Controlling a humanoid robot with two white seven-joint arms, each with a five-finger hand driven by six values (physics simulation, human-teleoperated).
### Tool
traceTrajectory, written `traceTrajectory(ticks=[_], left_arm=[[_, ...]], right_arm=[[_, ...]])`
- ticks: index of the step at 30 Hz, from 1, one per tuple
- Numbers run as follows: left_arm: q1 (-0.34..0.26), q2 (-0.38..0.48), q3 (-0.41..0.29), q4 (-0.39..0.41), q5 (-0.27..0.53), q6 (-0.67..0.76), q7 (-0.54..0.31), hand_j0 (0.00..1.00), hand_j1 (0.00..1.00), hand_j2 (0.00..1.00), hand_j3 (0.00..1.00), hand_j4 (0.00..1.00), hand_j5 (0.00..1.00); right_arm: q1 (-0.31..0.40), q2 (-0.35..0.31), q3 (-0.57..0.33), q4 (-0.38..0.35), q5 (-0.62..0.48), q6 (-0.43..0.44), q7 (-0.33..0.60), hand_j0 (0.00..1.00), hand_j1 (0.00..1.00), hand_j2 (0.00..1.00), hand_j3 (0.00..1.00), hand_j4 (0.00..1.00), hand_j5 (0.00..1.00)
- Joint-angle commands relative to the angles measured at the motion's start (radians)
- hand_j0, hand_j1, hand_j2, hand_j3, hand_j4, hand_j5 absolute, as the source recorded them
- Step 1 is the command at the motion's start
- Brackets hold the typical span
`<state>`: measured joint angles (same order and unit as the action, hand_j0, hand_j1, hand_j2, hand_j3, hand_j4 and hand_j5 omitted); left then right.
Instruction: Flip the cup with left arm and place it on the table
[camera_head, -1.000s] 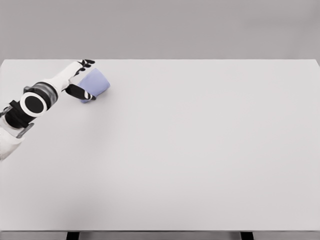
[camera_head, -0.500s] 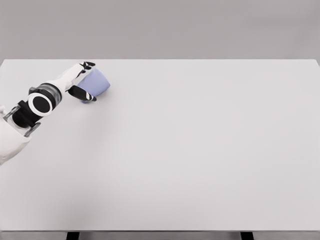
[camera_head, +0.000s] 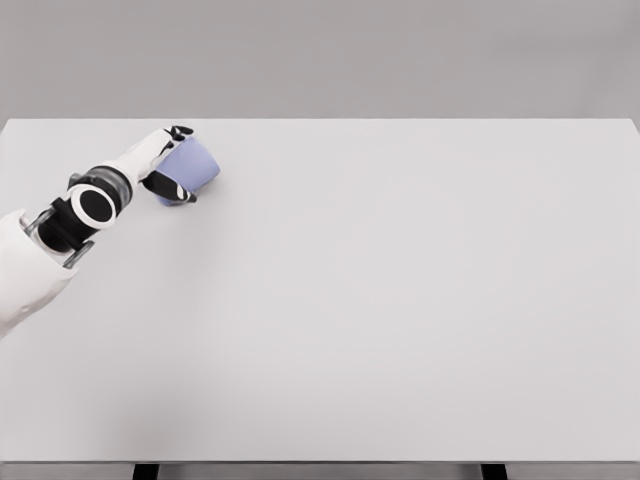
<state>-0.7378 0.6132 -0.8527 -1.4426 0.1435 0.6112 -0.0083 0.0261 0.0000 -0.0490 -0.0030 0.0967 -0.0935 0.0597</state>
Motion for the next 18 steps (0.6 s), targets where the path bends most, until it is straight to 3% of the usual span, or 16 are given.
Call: traceTrajectory(ticks=[1,15,18], left_arm=[[0.0,-0.003,0.0,0.007,-0.009,0.0,-0.001,0.96,0.96,0.96,0.96,0.96,0.96],[-0.002,-0.009,-0.008,0.011,-0.007,0.0,-0.001,0.89,0.89,0.89,0.89,0.89,0.89],[-0.005,-0.009,-0.008,0.016,-0.007,0.0,-0.002,0.77,0.77,0.77,0.77,0.77,0.77]], right_arm=[[0.0,0.0,0.0,0.0,0.0,0.0,0.0,1.0,1.0,1.0,1.0,1.0,1.0],[0.0,0.0,0.0,0.0,0.0,0.0,0.0,1.0,1.0,1.0,1.0,1.0,1.0],[0.0,0.0,0.0,0.0,0.0,0.0,0.0,1.0,1.0,1.0,1.0,1.0,1.0]])
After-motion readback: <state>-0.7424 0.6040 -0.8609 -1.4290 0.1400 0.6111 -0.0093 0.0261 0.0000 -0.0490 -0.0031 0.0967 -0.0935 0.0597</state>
